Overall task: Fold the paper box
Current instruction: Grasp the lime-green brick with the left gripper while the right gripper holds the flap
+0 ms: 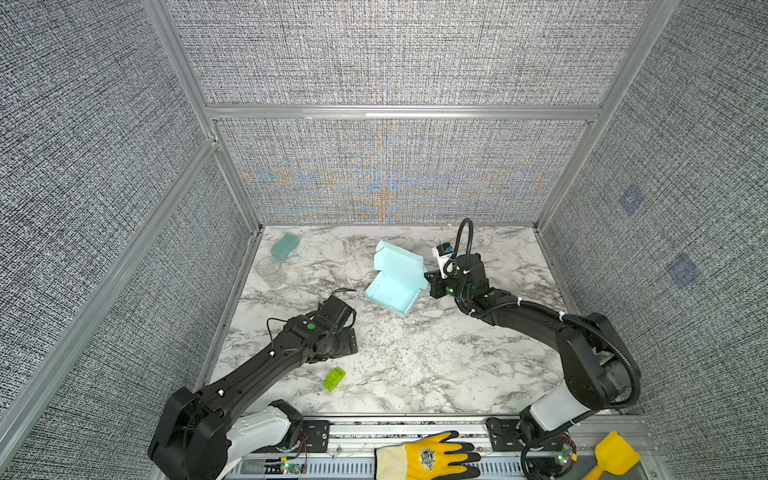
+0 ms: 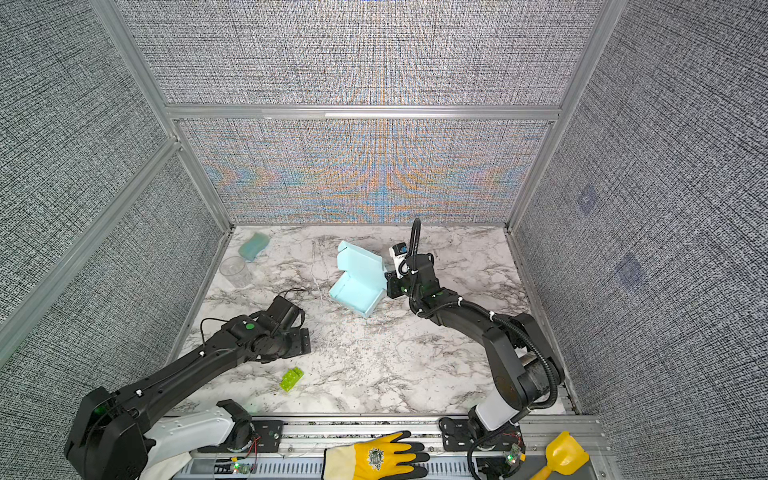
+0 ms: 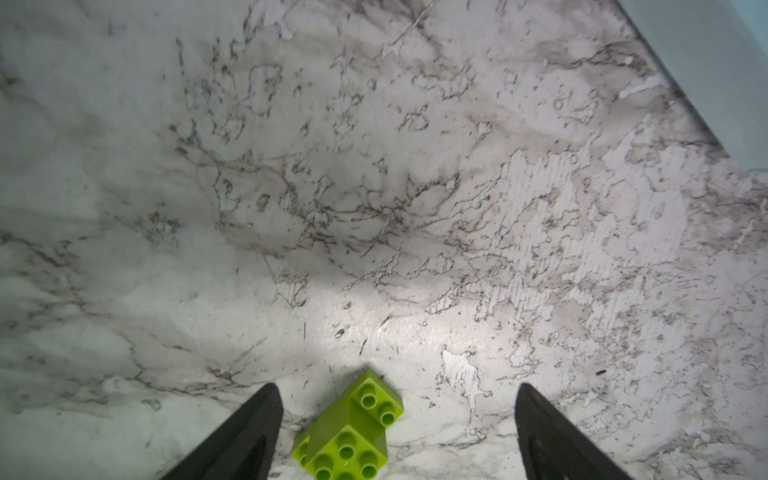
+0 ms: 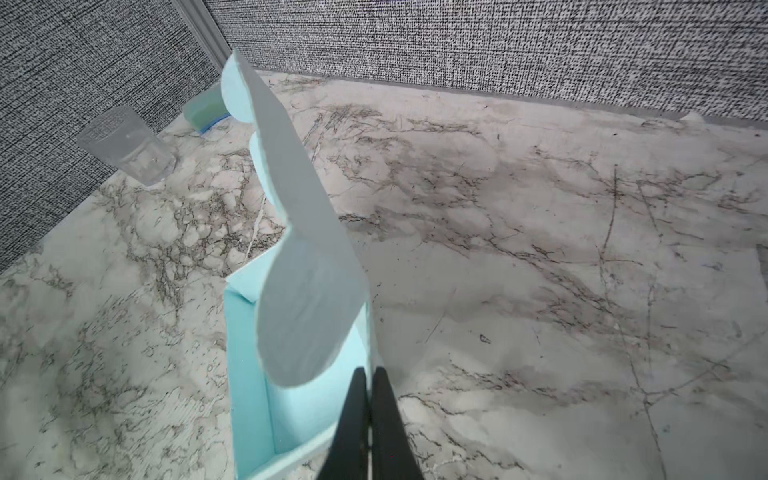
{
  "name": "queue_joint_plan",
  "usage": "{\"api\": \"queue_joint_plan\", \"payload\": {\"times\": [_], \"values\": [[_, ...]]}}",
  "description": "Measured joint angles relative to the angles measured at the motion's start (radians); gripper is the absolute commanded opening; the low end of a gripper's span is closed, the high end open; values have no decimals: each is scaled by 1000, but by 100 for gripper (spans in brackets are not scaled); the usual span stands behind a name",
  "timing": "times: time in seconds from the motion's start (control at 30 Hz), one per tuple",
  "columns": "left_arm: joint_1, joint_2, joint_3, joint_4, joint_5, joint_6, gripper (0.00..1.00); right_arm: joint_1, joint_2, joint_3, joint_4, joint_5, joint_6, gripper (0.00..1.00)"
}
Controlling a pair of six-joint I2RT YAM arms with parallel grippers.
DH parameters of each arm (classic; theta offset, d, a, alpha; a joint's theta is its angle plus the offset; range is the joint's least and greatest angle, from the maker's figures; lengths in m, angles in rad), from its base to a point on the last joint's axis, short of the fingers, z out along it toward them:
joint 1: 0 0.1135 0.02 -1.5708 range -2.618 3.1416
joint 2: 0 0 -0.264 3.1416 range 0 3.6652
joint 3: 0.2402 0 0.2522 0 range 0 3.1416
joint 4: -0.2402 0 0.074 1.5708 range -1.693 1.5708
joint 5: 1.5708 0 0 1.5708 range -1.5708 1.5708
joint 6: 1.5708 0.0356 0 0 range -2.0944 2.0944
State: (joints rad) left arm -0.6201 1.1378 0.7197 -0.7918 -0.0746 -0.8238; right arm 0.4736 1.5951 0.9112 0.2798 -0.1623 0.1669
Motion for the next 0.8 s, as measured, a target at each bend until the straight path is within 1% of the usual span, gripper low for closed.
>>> {"api": "queue_joint_plan", "payload": {"times": [0.2, 0.37, 0.6, 0.67, 0.73, 0.8], "values": [[0, -27, -42, -73, 3, -142, 89, -8, 0, -3, 1, -11, -8, 0], [0, -60, -87, -82, 65, -262, 89, -14, -4, -12, 10, -25, -8, 0], [0, -45, -116, -48, 128, -350, 88, -29, -14, -31, 26, -34, -7, 0], [0, -46, -117, -43, 130, -374, 85, -35, -18, -34, 31, -37, -7, 0], [-1, -51, -124, -40, 138, -401, 78, -37, -22, -37, 32, -40, -5, 0], [-1, -55, -133, -40, 146, -423, 73, -42, -24, -40, 43, -43, -3, 0]]}}
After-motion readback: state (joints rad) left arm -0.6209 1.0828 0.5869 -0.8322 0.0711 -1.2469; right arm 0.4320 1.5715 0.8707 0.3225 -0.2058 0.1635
